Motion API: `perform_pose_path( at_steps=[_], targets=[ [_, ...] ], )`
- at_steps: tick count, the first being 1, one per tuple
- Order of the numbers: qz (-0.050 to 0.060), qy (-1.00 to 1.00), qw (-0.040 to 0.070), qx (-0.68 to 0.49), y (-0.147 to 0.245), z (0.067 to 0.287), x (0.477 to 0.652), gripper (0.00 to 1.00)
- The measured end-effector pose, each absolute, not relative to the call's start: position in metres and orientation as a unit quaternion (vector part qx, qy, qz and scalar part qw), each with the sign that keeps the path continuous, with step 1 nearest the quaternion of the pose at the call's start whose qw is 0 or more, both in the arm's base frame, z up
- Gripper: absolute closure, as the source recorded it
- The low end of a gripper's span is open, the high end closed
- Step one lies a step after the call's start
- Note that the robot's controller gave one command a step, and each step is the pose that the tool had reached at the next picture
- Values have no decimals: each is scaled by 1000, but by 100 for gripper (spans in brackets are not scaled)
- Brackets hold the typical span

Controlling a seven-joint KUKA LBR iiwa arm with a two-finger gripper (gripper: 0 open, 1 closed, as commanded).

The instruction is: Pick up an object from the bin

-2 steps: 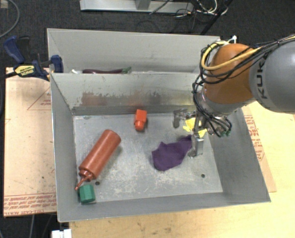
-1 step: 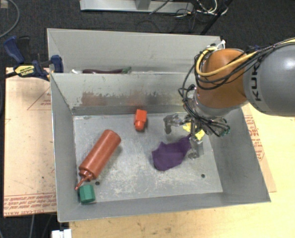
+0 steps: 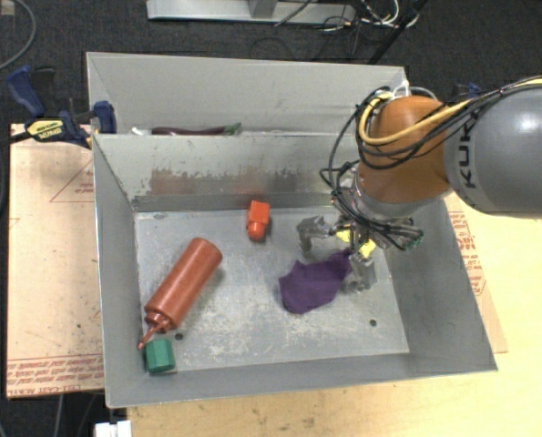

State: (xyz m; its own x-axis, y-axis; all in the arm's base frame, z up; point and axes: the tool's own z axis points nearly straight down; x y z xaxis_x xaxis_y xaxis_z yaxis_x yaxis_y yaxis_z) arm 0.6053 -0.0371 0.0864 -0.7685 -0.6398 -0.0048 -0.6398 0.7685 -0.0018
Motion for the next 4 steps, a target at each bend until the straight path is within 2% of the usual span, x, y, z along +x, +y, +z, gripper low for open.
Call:
perform_pose_path(
  at_steps=[1, 2, 3, 4],
  targets=[
    [0, 996, 3, -89, -27, 82, 577, 100],
    [0, 996, 3, -89, -27, 82, 577, 100],
    [0, 943, 6, -332, -35, 185, 588, 100],
    [0, 943, 5, -332, -35, 185, 588, 100]
  ],
)
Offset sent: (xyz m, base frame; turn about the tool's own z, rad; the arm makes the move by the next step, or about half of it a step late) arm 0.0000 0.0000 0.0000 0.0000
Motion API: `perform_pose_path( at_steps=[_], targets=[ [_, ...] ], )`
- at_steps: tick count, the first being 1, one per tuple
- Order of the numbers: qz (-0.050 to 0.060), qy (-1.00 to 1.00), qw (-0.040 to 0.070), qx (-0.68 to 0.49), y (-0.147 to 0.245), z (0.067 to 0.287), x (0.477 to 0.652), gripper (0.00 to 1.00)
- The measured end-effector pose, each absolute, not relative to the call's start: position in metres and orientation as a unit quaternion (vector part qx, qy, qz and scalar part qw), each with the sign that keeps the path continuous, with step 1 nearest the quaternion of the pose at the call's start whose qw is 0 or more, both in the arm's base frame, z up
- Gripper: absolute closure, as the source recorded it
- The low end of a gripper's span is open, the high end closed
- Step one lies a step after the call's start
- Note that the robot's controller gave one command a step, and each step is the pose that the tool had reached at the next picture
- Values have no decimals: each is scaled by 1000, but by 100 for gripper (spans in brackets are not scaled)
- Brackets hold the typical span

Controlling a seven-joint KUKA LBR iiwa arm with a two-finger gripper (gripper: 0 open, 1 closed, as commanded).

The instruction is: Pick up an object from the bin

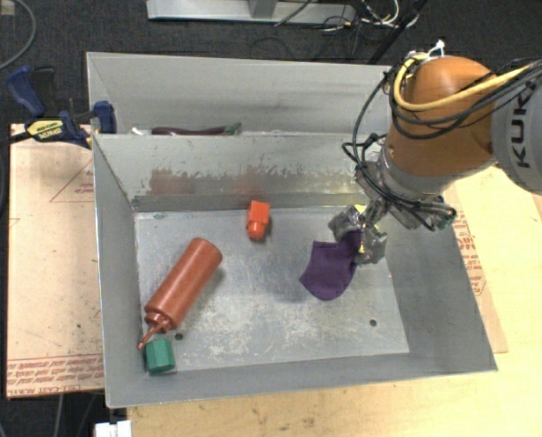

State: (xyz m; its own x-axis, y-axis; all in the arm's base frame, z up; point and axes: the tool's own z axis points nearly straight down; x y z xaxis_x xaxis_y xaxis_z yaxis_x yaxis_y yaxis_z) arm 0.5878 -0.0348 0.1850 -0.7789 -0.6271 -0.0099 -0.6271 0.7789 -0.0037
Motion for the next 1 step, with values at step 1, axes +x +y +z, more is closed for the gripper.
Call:
perform_pose_path(
  at_steps=[1],
  targets=[
    [0, 946, 8, -325, -55, 306, 611, 100]
  ],
)
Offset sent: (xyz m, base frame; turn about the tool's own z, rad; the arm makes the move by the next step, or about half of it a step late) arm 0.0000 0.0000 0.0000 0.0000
